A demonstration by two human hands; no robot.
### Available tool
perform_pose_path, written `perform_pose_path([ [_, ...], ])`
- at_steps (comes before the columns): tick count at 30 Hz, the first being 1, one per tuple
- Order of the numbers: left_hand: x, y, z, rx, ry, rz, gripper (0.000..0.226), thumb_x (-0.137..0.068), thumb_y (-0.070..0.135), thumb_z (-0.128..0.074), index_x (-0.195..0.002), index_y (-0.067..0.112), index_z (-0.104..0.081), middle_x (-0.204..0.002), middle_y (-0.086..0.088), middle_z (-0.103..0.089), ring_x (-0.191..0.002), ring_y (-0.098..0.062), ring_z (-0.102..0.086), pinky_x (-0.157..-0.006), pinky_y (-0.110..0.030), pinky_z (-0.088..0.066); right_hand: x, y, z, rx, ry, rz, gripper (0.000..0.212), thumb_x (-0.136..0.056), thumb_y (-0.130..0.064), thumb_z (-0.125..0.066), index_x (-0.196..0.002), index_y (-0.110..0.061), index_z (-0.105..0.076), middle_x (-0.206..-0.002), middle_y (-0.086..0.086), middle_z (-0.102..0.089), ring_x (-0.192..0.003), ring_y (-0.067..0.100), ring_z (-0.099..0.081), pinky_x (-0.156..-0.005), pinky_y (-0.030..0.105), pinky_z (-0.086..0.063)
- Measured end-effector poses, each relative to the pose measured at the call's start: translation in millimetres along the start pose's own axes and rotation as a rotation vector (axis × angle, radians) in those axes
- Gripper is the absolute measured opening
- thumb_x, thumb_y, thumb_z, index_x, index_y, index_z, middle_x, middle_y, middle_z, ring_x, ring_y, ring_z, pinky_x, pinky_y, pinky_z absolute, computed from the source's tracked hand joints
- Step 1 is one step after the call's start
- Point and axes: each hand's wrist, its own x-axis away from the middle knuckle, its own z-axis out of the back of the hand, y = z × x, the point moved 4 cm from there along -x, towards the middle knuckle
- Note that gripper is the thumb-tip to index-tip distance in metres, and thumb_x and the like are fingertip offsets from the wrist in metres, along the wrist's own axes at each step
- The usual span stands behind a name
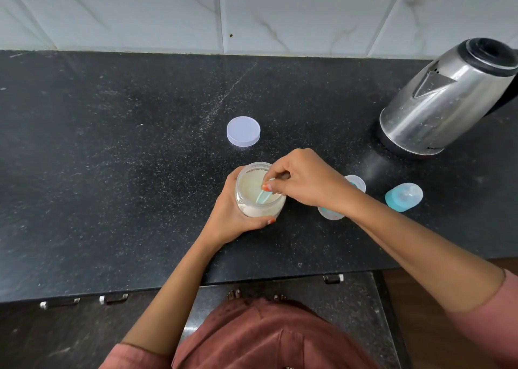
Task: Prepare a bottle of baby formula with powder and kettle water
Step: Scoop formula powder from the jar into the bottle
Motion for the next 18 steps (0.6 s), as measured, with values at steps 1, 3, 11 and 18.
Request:
perform_pose_path([
  [1, 0.1, 0.4, -0.1, -0.001, -0.001, -0.001, 0.084, -0.044, 0.043, -0.077, -0.115, 0.045, -0.033, -0.121, 0.019, -0.046, -0.111, 0.01, -0.047, -0.086, -0.005, -0.037, -0.9, -0.2, -1.8, -0.014, 0.011, -0.007, 0.013, -0.083, -0.013, -0.064, -0.092, -0.007, -0.072, -0.069, -0.014, -0.056, -0.059, -0.006, -0.051, -0.055, 0.002, -0.036],
  [3, 0.3, 0.3, 0.0, -0.002, -0.001, -0.001, 0.084, -0.044, 0.043, -0.077, -0.115, 0.045, -0.033, -0.12, 0.02, -0.046, -0.11, 0.011, -0.047, -0.086, -0.004, -0.037, -2.2, -0.5, -5.0, -0.042, 0.032, -0.01, 0.013, -0.083, -0.013, -0.063, -0.091, -0.007, -0.072, -0.061, -0.019, -0.051, -0.054, -0.011, -0.052, -0.053, 0.002, -0.036],
  [11, -0.6, -1.0, 0.2, -0.007, -0.002, -0.005, 0.085, -0.044, 0.044, -0.077, -0.116, 0.045, -0.033, -0.122, 0.02, -0.046, -0.112, 0.009, -0.046, -0.088, -0.005, -0.037, -2.1, 2.0, -0.2, 0.016, -0.014, 0.026, 0.013, -0.083, -0.012, -0.064, -0.091, -0.007, -0.073, -0.073, -0.008, -0.058, -0.061, -0.005, -0.05, -0.056, 0.0, -0.036],
  [18, -0.8, -1.2, -0.2, 0.003, -0.004, 0.004, 0.085, -0.043, 0.043, -0.077, -0.116, 0.043, -0.033, -0.121, 0.02, -0.046, -0.111, 0.01, -0.047, -0.086, -0.005, -0.036, -2.2, 2.1, -4.9, -0.032, 0.016, 0.029, 0.014, -0.083, -0.012, -0.064, -0.093, -0.006, -0.072, -0.084, 0.0, -0.07, -0.06, -0.007, -0.05, -0.057, -0.001, -0.036],
])
